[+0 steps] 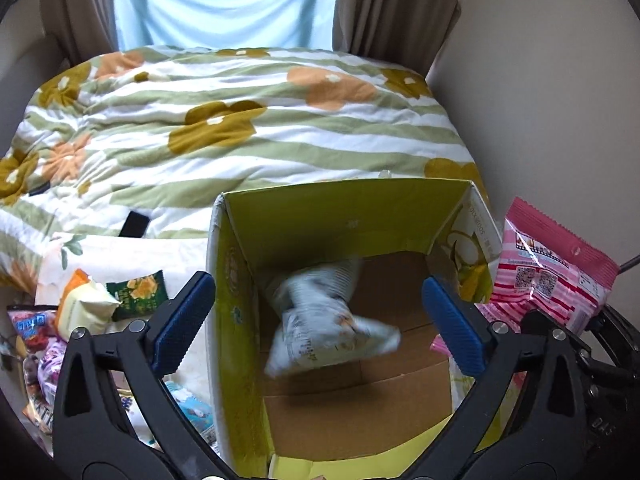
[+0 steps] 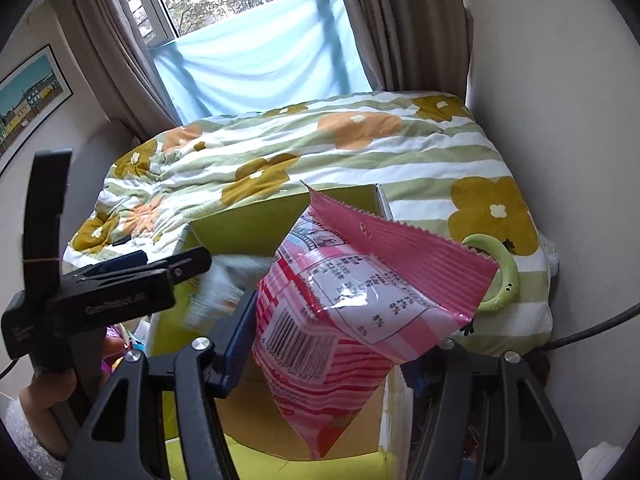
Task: Organize snacks
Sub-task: 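Carry both bags over the cardboard box and open both tools to drop them, then withdraw both tools from the box back toward the snack tray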
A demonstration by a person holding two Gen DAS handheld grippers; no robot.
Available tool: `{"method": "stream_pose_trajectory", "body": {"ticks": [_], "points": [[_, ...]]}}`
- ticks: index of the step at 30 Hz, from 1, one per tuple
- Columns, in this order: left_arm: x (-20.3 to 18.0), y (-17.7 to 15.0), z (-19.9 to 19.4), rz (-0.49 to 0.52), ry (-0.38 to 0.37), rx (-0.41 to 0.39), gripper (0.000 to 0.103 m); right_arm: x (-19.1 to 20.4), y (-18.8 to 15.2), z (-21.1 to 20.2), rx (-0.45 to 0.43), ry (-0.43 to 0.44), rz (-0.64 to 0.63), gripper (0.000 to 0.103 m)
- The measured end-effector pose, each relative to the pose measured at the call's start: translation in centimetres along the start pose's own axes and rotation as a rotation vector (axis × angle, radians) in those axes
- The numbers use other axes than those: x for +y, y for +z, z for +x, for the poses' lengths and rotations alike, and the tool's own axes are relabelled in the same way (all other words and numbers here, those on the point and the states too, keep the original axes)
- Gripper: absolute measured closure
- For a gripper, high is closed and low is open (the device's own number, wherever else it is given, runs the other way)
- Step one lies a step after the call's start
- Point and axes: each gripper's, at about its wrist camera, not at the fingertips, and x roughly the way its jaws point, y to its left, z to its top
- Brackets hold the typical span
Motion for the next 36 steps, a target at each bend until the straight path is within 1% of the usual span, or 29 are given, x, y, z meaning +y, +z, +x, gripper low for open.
{"method": "stream_pose_trajectory", "body": {"ticks": [3,5,11,14,17,20,22,23,24,27,31,36], "points": [[0.6,-0.9,-0.8,0.001,0.013,0.007,0.001,-0.1,-0.1,0.4,0.011,0.003,-0.014,0.045],[1.1,-1.6,-1.7,0.005,0.037,0.009,0.001,0.0,0.0,0.7,0.022,0.011,-0.017,0.045],[2.6,-3.5,-4.3,-0.015,0.079,-0.007,0.001,0.3,1.5,1.7,0.046,0.047,-0.032,0.044],[3.3,-3.6,-4.8,-0.033,0.083,-0.012,0.001,0.5,2.6,3.0,0.062,0.04,-0.053,0.044],[4.0,-3.6,-4.9,-0.051,0.098,-0.02,0.001,0.7,3.5,4.7,0.095,0.052,-0.064,0.043],[4.5,-3.5,-4.7,-0.073,0.103,-0.023,0.001,0.9,4.0,6.5,0.114,0.045,-0.073,0.04],[4.8,-3.7,-4.6,-0.084,0.112,-0.018,0.001,0.7,4.1,7.2,0.112,0.056,-0.053,0.026],[4.9,-3.8,-4.5,-0.088,0.116,-0.015,0.001,0.5,4.1,7.3,0.107,0.063,-0.04,0.009],[5.1,-4.0,-4.5,-0.092,0.121,-0.013,0.001,0.3,4.1,7.1,0.102,0.069,-0.026,0.001],[5.6,-4.5,-4.5,-0.109,0.126,-0.007,0.001,-0.4,3.6,6.5,0.08,0.06,0.001,0.001],[5.8,-4.8,-4.5,-0.123,0.116,-0.004,0.001,-0.5,3.0,6.2,0.124,0.041,-0.017,0.001],[5.5,-5.0,-5.6,-0.108,0.123,-0.023,0.001,-1.0,2.8,5.1,0.109,0.017,-0.003,0.001]]}}
